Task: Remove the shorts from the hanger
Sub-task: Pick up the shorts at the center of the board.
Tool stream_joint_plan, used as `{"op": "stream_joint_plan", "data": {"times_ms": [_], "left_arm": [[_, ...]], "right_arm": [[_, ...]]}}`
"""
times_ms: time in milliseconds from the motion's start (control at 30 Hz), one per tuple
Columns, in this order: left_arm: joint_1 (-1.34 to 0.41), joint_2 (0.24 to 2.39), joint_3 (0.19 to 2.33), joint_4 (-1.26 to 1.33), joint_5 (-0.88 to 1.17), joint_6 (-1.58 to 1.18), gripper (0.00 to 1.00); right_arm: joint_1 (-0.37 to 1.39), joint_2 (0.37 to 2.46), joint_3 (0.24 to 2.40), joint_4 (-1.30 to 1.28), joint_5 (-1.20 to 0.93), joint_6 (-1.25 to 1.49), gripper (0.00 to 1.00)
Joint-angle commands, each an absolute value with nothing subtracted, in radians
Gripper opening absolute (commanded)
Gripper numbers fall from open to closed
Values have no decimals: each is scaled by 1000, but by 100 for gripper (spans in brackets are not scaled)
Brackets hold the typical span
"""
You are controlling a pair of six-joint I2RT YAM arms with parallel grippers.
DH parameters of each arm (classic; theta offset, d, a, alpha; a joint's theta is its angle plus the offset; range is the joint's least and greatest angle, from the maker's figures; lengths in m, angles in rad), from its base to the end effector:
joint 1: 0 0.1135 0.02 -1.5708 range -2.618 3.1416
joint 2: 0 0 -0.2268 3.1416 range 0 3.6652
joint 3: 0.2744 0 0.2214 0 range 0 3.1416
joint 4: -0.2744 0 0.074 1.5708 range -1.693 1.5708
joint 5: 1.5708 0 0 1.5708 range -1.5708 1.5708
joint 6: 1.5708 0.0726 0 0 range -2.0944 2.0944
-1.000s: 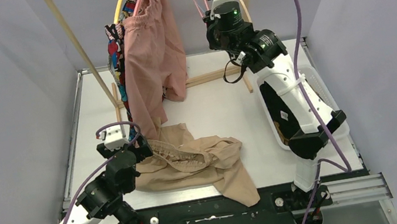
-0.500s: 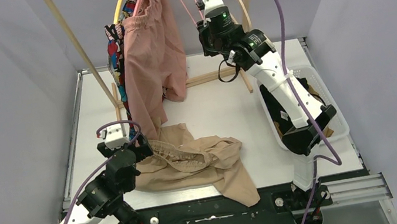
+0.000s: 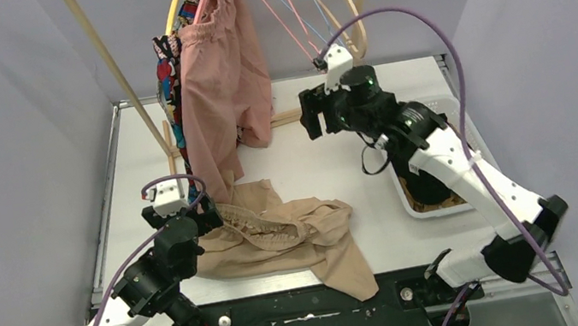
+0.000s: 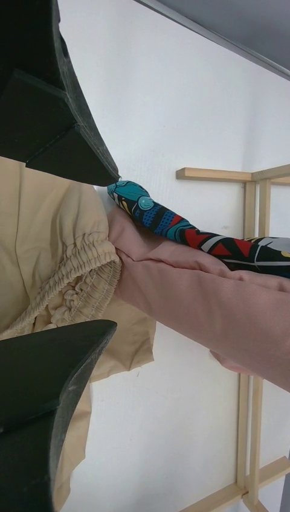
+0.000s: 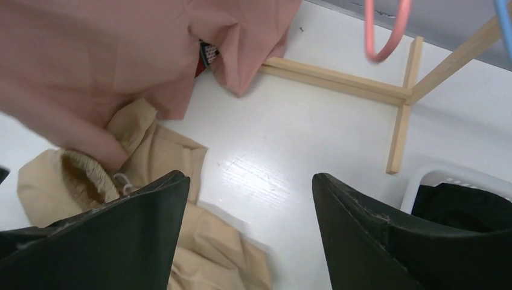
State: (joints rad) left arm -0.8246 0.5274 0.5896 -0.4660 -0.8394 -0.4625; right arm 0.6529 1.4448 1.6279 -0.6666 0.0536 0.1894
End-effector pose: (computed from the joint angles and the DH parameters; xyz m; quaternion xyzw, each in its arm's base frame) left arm 0.1385 -0.0703 0.2526 -0.0836 0.7901 -0.0299 0.6065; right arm 0.2564 0.1912 0.3682 -0.1830 0.8358 0.1905 0.4813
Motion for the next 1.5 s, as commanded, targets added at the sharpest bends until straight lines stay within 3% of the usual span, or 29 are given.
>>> {"op": "stream_joint_plan", "data": {"times_ms": [0, 267, 433, 700, 1067, 1100, 1133, 1467], "left_arm": [[-813, 532, 607, -408, -824, -449, 82], [-803, 536, 606, -405, -820, -449, 82], [-801, 533, 606, -408, -826, -450, 82], [-795, 518, 613, -432, -867, -472, 82], [-782, 520, 634, -555, -1003, -642, 82], [-778, 525, 632, -552, -999, -646, 82], [-772, 536, 632, -552, -996, -649, 82], [-477, 599, 622, -530, -850, -664, 82]], "right_arm": [[685, 1269, 1397, -384, -26, 145, 80], [838, 1067, 1034, -171, -45, 61, 85], [953, 1076, 925, -162, -174, -31, 85], [1133, 1314, 972, -259, -120, -131, 86], [1179, 1489, 1003, -38, -10, -94, 92], [1180, 1502, 1006, -33, -2, -101, 100], [1182, 1513, 1015, -37, 9, -108, 98], [1191, 1607, 1019, 58, -67, -69, 98]]}}
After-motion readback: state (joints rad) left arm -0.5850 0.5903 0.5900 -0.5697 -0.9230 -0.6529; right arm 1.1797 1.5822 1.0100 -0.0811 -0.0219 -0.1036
